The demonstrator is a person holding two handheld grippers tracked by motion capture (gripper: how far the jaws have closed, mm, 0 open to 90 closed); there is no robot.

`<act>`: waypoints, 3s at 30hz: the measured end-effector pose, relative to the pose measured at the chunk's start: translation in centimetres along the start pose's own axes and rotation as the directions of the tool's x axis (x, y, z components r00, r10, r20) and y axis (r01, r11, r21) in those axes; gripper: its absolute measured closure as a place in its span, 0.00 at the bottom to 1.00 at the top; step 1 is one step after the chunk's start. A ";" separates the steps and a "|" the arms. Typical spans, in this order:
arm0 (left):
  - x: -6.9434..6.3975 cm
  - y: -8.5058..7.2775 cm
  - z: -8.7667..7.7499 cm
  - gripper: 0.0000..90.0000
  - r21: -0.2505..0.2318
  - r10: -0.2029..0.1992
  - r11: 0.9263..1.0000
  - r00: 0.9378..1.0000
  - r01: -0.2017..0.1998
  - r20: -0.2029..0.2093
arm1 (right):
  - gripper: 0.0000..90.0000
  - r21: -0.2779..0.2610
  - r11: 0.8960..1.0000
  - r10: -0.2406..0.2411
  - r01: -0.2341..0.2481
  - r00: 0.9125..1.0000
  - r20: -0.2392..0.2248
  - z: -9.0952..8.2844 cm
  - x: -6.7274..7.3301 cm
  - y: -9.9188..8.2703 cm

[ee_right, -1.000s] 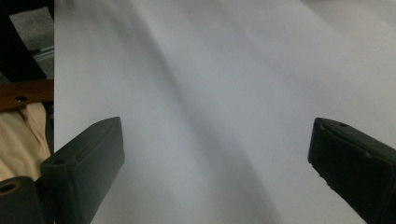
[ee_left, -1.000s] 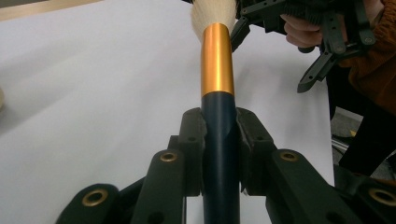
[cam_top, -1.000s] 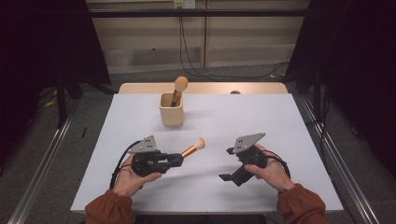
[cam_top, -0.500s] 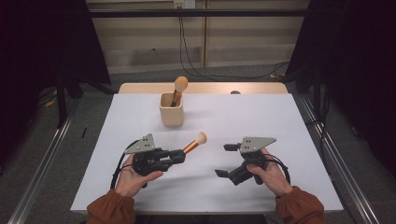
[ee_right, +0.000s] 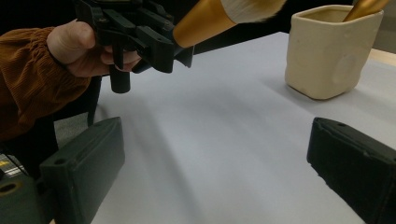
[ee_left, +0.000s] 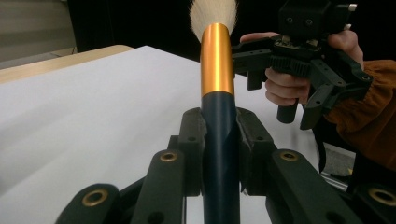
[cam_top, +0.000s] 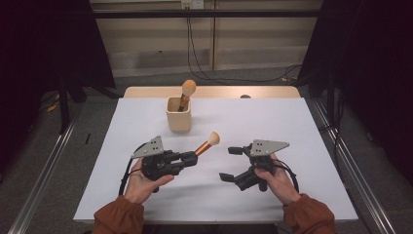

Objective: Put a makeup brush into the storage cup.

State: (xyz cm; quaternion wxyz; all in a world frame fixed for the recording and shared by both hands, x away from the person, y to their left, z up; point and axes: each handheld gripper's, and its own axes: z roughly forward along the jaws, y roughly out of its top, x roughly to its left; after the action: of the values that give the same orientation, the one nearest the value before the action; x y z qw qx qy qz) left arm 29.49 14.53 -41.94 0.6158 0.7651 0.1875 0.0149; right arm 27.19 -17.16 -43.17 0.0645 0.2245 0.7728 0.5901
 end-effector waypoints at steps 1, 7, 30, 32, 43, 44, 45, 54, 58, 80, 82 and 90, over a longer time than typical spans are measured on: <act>0.0 0.0 0.1 0.83 0.002 0.005 1.000 1.000 -0.005 -0.003 | 0.04 -0.001 1.000 -0.004 0.004 1.000 -0.007 0.0 0.1 0.1; -0.2 0.4 0.7 0.83 -0.013 0.026 1.000 1.000 -0.026 -0.007 | 0.03 -0.047 0.999 -0.008 0.006 0.999 -0.051 0.0 0.1 0.6; -0.9 0.7 1.5 0.83 -0.056 0.077 0.996 0.995 -0.073 0.060 | 0.35 -0.143 0.988 0.042 -0.053 0.996 -0.077 0.8 -0.4 2.4; -0.9 0.7 1.6 0.83 -0.058 0.075 0.996 0.995 -0.071 0.064 | 0.36 -0.143 0.988 0.045 -0.056 0.996 -0.077 0.8 -0.4 2.4; -1.2 0.4 2.1 0.83 -0.048 0.089 0.995 0.993 -0.086 0.079 | 0.51 -0.157 0.985 0.062 -0.078 0.993 -0.102 1.0 -0.7 2.5; -1.3 0.4 2.2 0.83 -0.045 0.093 0.995 0.992 -0.090 0.080 | 0.51 -0.161 0.984 0.064 -0.080 0.993 -0.104 1.0 -0.7 2.5; -1.3 0.3 2.2 0.83 -0.048 0.091 0.995 0.992 -0.087 0.083 | 0.53 -0.164 0.983 0.069 -0.087 0.991 -0.111 1.0 -0.7 2.5; -1.3 0.3 2.4 0.83 -0.063 0.090 0.994 0.992 -0.085 0.093 | 0.71 -0.173 0.976 0.098 -0.131 0.978 -0.186 1.1 -0.9 2.4; -1.2 0.0 2.6 0.82 -0.069 0.091 0.994 0.991 -0.084 0.096 | 0.74 -0.166 0.975 0.110 -0.145 0.973 -0.204 1.2 -1.0 2.5; -1.0 -0.5 3.3 0.65 -0.030 0.049 0.998 0.997 -0.047 0.065 | 0.81 -0.153 0.978 0.107 -0.141 0.972 -0.210 0.6 -1.0 2.9; -0.9 -0.5 3.2 0.61 -0.034 0.037 0.999 0.998 -0.036 0.052 | 0.81 -0.155 0.978 0.105 -0.139 0.972 -0.210 0.4 -1.1 3.0; -0.8 -0.5 2.6 0.41 0.000 0.032 0.999 0.999 -0.032 -0.018 | 0.81 -0.142 0.979 0.121 -0.149 0.975 -0.187 -0.2 -1.5 2.9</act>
State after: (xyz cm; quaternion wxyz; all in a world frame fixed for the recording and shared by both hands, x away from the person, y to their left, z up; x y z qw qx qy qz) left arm 29.30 11.90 -42.85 0.6138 0.7678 0.1809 0.0317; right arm 29.27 -17.40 -40.67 -0.0276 0.2175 0.7100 0.6692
